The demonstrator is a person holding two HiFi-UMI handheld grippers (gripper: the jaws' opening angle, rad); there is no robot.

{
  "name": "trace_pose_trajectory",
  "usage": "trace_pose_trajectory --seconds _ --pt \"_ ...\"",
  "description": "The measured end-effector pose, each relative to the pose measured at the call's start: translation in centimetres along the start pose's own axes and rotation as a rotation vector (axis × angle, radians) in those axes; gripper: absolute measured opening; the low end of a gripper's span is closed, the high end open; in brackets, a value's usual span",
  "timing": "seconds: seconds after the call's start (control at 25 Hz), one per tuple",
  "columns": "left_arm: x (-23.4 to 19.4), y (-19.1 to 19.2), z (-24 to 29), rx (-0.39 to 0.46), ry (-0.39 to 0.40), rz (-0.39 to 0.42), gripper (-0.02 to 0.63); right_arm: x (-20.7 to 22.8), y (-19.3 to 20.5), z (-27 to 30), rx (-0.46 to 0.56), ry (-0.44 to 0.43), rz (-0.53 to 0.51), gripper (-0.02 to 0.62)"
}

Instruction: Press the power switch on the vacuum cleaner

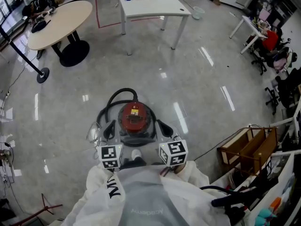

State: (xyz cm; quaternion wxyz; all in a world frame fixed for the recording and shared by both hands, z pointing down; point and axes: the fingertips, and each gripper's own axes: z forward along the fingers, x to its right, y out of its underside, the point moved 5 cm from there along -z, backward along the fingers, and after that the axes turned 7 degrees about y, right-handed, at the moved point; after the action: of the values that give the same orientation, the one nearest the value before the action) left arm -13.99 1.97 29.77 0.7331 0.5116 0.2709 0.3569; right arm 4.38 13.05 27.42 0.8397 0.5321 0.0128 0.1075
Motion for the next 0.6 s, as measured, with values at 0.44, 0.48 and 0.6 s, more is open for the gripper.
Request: trace_pose_trajectory --seconds 0.44,0.48,0.6 --pt "-1.8 0.5 0.9 0.004 0.002 -0.045 0.0 -0.8 -0.4 1.3 -0.039 0.002 -0.031 0.001" --pt "-1.8 0.6 1.0 0.002 0.003 -0.05 0.0 -0.7 -0.4 1.3 -0.042 0.001 -0.035 0.0" --pt "-1.8 0.9 1.1 0.003 0.001 -0.06 0.0 -0.8 -0.6 1.7 -0.047 -0.005 -0.045 0.0"
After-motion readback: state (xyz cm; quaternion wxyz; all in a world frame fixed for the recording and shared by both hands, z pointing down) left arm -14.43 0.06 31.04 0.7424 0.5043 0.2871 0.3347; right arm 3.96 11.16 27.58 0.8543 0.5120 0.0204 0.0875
